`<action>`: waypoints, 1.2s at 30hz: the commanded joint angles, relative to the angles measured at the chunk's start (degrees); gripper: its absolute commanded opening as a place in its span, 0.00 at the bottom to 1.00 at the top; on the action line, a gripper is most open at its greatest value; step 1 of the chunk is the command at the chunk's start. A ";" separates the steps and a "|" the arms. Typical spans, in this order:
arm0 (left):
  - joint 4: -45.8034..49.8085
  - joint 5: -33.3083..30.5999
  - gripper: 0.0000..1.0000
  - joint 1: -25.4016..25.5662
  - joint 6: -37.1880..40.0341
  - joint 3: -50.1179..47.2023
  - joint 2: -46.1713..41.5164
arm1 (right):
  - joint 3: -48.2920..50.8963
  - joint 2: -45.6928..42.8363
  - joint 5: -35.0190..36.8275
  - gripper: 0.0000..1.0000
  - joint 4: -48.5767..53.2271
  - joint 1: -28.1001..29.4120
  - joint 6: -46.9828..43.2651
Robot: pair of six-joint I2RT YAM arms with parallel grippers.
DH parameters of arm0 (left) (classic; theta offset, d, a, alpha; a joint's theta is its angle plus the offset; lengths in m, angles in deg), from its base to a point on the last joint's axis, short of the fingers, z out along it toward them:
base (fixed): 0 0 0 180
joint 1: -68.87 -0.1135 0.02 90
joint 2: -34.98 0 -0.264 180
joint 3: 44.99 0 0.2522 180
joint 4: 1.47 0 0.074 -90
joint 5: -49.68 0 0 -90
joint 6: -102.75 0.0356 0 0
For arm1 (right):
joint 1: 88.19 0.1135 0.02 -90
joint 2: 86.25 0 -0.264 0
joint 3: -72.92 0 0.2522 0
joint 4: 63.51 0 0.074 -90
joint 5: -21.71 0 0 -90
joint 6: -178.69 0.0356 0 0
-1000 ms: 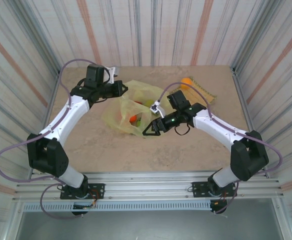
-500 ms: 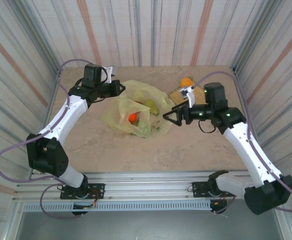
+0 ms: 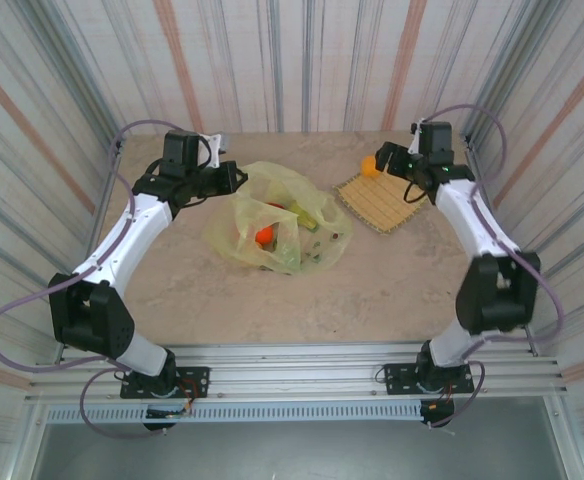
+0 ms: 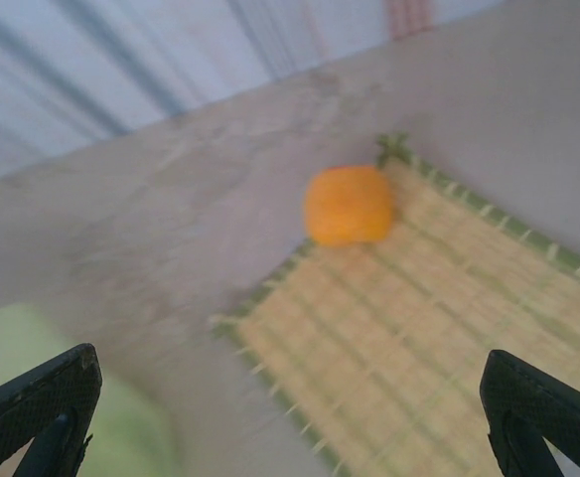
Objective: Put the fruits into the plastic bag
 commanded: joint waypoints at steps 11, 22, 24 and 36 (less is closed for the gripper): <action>-0.89 1.99 0.00 -0.95 0.12 -0.48 -1.18 | -19.68 24.31 9.56 0.99 3.57 1.57 -4.05; -1.16 2.59 0.00 -1.55 -0.27 -0.67 -1.33 | -37.04 38.06 14.51 0.99 12.47 3.92 -4.30; -1.24 2.65 0.00 -1.63 -0.32 -0.62 -1.32 | -38.98 39.58 15.34 0.98 13.61 4.17 -4.66; -1.51 3.20 0.00 -1.91 -0.79 -0.79 -1.42 | -48.65 47.60 14.28 0.89 19.58 4.32 -5.22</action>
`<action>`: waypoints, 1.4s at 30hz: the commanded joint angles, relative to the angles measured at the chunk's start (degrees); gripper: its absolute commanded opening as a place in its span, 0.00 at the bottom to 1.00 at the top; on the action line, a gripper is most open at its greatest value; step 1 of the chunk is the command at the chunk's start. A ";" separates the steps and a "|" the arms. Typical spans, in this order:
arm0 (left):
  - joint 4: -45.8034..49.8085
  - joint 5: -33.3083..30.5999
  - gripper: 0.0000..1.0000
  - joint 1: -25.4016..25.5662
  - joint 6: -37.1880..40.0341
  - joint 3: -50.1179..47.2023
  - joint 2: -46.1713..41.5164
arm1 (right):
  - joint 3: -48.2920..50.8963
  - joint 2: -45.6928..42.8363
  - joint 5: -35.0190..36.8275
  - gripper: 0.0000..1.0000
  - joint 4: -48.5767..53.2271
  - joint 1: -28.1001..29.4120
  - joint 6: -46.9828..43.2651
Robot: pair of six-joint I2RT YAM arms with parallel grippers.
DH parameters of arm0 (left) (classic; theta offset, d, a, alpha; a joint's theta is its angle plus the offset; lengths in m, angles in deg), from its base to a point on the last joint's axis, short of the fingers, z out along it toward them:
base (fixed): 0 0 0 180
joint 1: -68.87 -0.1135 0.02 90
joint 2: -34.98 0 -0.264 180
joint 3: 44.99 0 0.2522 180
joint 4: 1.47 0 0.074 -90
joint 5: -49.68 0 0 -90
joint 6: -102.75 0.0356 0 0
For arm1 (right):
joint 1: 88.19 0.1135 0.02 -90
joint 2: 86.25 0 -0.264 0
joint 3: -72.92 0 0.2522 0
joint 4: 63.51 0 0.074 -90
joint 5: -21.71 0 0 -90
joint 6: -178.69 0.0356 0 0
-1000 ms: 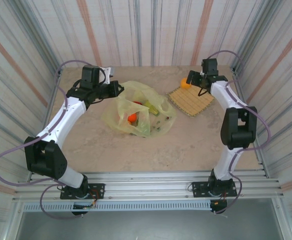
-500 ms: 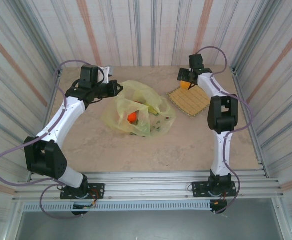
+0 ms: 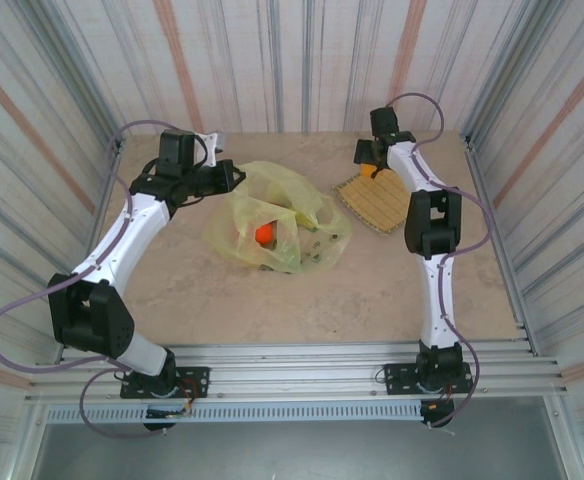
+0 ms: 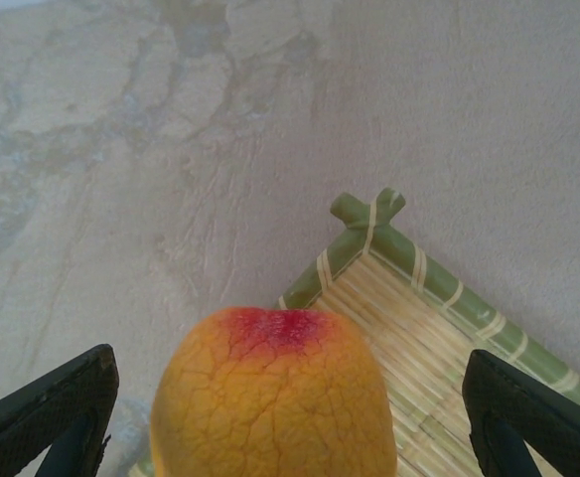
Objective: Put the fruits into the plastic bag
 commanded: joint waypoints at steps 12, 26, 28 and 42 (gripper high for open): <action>-0.88 1.82 0.00 -0.82 -0.87 -0.63 -1.16 | -3.75 2.84 -1.76 0.67 4.73 -0.11 -1.39; -1.05 3.57 0.00 -0.86 -1.92 -0.41 -0.98 | 13.52 -19.76 -5.36 0.63 0.10 -1.44 -0.81; -1.23 3.75 0.00 -0.86 -2.10 -0.41 -0.95 | 18.41 -25.23 -7.60 0.63 -2.26 -1.44 -0.06; -1.23 3.89 0.00 -0.68 -2.43 -0.48 -0.54 | 50.59 -62.78 -25.51 0.59 -14.99 12.95 0.11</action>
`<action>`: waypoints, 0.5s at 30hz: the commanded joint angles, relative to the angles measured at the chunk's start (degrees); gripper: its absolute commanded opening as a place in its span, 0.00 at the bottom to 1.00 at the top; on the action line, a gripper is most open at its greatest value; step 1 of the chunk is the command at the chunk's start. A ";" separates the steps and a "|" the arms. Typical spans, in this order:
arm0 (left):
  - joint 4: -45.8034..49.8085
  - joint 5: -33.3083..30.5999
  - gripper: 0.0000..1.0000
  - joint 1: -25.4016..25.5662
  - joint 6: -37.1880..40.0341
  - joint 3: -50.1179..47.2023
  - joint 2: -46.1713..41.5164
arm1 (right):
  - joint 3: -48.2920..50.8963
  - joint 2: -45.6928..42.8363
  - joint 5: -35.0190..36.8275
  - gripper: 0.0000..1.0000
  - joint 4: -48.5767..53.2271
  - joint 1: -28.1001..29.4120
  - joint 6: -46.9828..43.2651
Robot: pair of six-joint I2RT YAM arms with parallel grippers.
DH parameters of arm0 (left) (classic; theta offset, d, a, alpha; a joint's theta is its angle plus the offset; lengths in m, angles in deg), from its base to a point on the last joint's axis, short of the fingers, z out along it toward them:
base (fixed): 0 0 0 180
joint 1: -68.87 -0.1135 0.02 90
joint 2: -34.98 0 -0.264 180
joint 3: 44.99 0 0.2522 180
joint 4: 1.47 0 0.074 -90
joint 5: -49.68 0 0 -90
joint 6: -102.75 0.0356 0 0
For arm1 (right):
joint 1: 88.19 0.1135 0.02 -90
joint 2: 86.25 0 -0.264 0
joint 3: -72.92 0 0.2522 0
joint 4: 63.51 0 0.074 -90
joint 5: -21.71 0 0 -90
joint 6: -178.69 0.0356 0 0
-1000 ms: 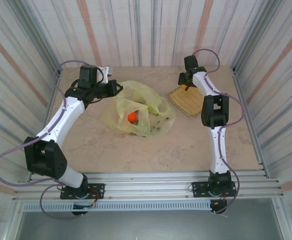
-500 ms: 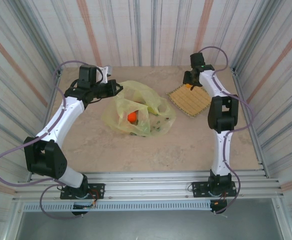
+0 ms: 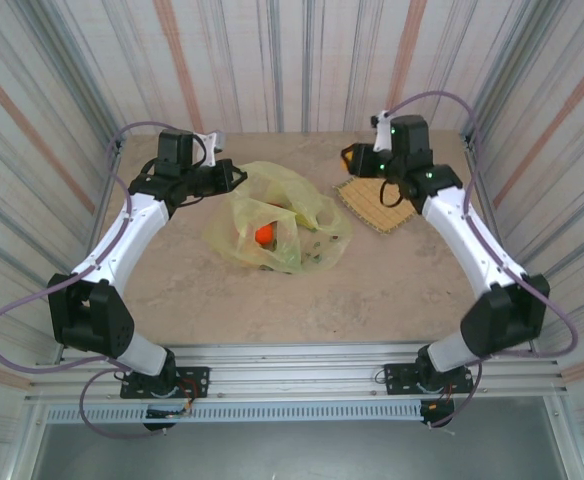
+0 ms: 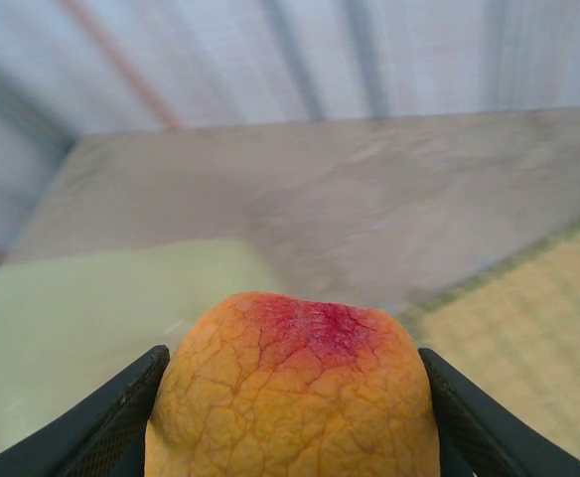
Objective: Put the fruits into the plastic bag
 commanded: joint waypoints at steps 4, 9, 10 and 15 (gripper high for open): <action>-0.90 1.12 0.00 -0.12 -0.90 -0.42 -0.45 | 10.30 -13.22 -5.00 0.58 0.99 8.58 -2.24; -0.69 2.02 0.00 2.04 0.14 0.26 -0.26 | 18.61 -22.26 -6.41 0.57 5.18 14.33 -3.59; -0.56 2.13 0.00 2.64 0.39 0.29 -0.19 | 19.92 -23.44 -6.19 0.57 5.78 15.20 -3.95; -0.38 2.92 0.00 5.86 1.88 0.94 -0.08 | 29.55 -28.98 -6.54 0.57 3.50 17.39 -4.80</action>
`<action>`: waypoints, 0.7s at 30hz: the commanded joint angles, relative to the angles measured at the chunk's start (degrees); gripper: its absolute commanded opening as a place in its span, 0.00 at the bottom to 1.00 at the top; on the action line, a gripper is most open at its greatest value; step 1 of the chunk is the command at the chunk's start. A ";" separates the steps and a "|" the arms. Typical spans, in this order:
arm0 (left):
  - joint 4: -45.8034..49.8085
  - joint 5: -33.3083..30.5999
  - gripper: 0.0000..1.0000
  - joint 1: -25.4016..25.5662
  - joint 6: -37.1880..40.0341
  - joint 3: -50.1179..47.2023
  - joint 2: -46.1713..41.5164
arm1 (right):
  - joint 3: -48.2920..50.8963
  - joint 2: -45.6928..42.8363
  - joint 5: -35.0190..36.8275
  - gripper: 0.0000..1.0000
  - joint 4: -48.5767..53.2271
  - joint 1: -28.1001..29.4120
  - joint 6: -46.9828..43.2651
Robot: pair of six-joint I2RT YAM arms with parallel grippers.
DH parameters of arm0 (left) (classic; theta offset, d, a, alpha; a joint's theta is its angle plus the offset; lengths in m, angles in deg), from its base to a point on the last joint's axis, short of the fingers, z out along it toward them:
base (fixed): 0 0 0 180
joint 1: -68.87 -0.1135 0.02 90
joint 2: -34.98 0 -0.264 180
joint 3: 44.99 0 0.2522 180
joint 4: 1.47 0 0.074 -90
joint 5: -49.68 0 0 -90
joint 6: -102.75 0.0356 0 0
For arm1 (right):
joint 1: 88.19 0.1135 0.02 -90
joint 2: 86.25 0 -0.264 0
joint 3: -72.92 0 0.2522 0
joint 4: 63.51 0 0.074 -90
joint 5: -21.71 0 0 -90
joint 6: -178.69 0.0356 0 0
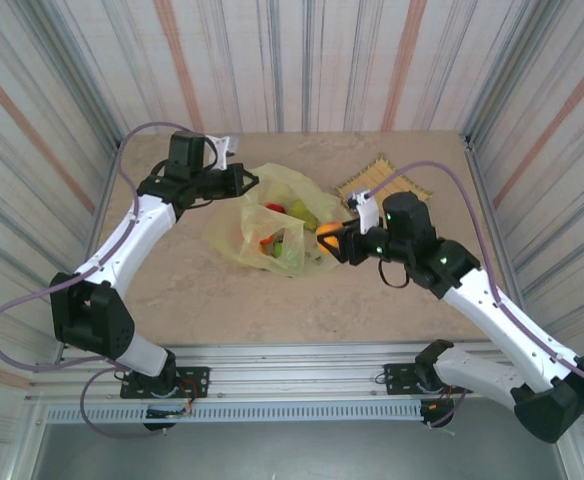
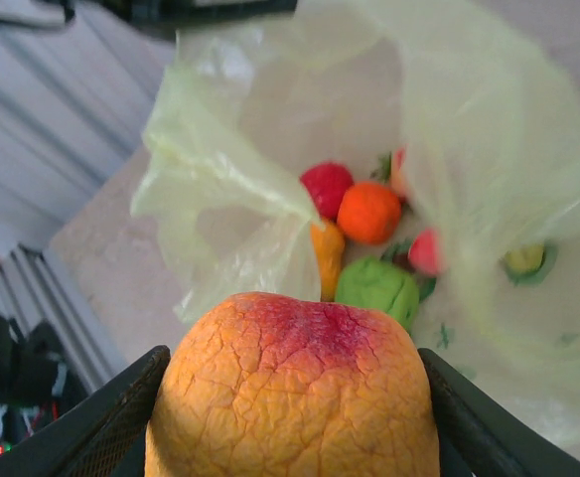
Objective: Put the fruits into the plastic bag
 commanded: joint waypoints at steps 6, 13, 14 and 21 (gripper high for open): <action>2.99 0.51 0.00 4.83 7.07 2.49 0.85 | 11.76 0.15 2.16 0.56 -7.70 0.77 -1.66; 6.48 -0.28 0.00 7.61 10.25 4.36 3.48 | 13.82 10.68 7.22 0.54 -20.39 0.99 -0.48; 6.48 -0.25 0.00 7.62 10.30 4.44 3.59 | 14.19 12.15 8.63 0.54 -22.35 0.98 -0.61; 6.37 -0.45 0.00 7.42 10.63 4.38 3.31 | 12.72 21.85 13.45 0.55 -33.15 0.91 0.76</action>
